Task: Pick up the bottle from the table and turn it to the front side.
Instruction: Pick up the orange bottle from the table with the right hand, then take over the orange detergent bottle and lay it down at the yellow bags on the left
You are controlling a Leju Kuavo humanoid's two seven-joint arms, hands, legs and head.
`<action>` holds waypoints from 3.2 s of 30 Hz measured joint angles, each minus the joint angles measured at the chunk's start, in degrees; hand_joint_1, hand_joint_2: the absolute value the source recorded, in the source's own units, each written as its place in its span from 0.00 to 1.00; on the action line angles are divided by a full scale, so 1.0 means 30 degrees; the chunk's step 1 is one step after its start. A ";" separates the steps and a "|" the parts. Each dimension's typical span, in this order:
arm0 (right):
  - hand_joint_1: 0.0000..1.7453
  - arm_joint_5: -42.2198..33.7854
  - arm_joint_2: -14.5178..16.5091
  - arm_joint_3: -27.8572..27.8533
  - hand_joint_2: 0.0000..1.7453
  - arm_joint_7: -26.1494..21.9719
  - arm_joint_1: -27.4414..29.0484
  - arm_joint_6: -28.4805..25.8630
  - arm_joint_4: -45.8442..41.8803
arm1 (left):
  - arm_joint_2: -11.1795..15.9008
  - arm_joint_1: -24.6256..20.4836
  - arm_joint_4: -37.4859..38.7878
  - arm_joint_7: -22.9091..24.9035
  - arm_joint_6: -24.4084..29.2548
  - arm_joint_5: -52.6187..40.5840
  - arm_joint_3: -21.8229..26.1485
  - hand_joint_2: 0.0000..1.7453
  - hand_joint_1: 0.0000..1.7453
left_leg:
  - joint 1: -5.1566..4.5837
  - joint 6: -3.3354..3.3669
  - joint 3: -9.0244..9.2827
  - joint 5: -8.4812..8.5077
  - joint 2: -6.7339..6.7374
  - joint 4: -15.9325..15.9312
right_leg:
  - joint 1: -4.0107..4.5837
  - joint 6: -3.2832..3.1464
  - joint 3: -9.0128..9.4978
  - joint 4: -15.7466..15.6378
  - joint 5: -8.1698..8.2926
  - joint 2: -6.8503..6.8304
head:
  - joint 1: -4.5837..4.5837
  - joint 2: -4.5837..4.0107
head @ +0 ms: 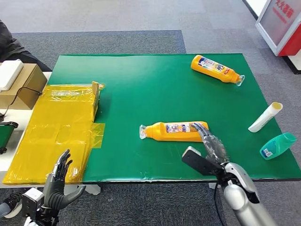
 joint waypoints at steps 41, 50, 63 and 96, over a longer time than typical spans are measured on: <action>1.00 -0.2020 0.0292 0.5269 1.00 0.1353 -1.1617 0.4308 1.5432 | 0.0151 -0.1538 0.2603 -0.0741 -0.2158 0.1672 -0.0233 1.00 0.00 | -0.0011 0.0007 -0.0031 0.0072 -0.0027 0.0001 | -0.0007 0.0019 -0.0014 0.0004 0.0027 -0.0039 | -0.0002 0.0000; 1.00 -0.3300 -0.0286 0.5025 1.00 0.0826 -0.9409 0.2284 1.1664 | 0.0151 -0.1043 0.2552 -0.0792 -0.2087 0.1685 -0.0082 1.00 0.00 | -0.0010 0.0001 -0.0034 0.0063 -0.0030 0.0001 | -0.0006 0.0014 -0.0025 0.0004 0.0018 -0.0042 | -0.0007 0.0000; 1.00 -0.5240 -0.0467 0.3216 1.00 -0.1675 -0.4686 0.0745 0.5007 | 0.0042 -0.0884 0.2277 -0.0121 -0.3185 0.2972 0.0322 1.00 0.00 | -0.0004 -0.0010 -0.0044 0.0048 -0.0086 0.0000 | 0.0005 0.0003 -0.0016 0.0004 -0.0016 -0.0105 | 0.0000 0.0000; 1.00 -0.7040 0.5038 0.5574 1.00 -0.6696 -0.2263 0.0029 0.6400 | 0.3599 -0.7732 0.4326 0.3978 -0.8910 0.8516 -0.9747 1.00 0.03 | 0.0022 -0.0044 -0.0049 0.0074 -0.0088 -0.0001 | 0.0042 -0.0044 -0.0032 0.0008 0.0015 -0.0105 | -0.0004 0.0000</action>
